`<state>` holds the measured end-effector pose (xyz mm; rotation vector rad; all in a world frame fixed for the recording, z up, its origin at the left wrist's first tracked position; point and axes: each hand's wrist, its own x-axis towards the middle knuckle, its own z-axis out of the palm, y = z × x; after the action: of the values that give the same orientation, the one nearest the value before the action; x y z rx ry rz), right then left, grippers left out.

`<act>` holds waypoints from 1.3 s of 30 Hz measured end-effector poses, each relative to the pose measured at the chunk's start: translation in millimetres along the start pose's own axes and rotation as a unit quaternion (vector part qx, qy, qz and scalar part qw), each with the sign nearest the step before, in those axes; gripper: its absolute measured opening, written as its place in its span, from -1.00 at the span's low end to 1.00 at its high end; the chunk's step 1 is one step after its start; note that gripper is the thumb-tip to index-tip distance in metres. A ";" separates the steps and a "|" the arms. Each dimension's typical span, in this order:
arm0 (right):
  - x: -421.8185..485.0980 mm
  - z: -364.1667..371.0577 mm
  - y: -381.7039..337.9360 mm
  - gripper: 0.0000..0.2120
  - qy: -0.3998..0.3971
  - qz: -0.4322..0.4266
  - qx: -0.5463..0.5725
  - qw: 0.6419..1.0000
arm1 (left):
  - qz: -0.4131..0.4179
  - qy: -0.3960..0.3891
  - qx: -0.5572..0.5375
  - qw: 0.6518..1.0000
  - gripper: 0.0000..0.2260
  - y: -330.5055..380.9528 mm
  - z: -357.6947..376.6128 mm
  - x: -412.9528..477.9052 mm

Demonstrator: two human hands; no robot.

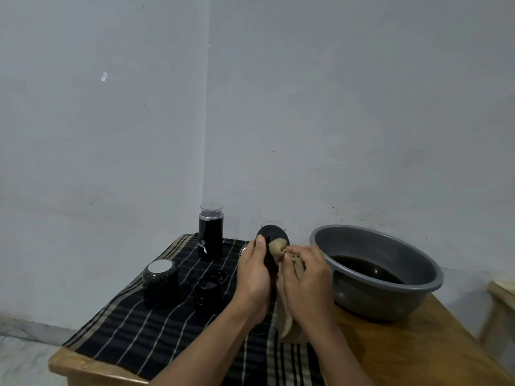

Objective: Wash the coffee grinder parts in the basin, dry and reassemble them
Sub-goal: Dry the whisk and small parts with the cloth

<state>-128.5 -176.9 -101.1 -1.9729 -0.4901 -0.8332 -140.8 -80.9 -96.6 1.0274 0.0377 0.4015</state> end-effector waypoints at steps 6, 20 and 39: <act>21.9 2.2 -5.1 -0.86 0.010 0.068 0.037 0.997 | 0.025 -0.032 0.072 0.997 -0.66 -6.2 -8.4 -6.9; -11.0 -19.1 53.7 -0.81 -0.214 0.112 -0.137 0.961 | 0.074 -0.042 0.254 0.963 -0.69 -29.3 -24.4 -5.4; 19.1 -8.2 36.4 -0.46 -0.210 0.060 0.056 0.974 | -0.044 -0.013 0.223 0.974 -0.64 0.0 -11.0 23.7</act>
<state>-95.5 -202.2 -106.1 -2.0537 -0.6368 -0.3016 -121.3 -63.7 -98.6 1.4685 0.1544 0.3044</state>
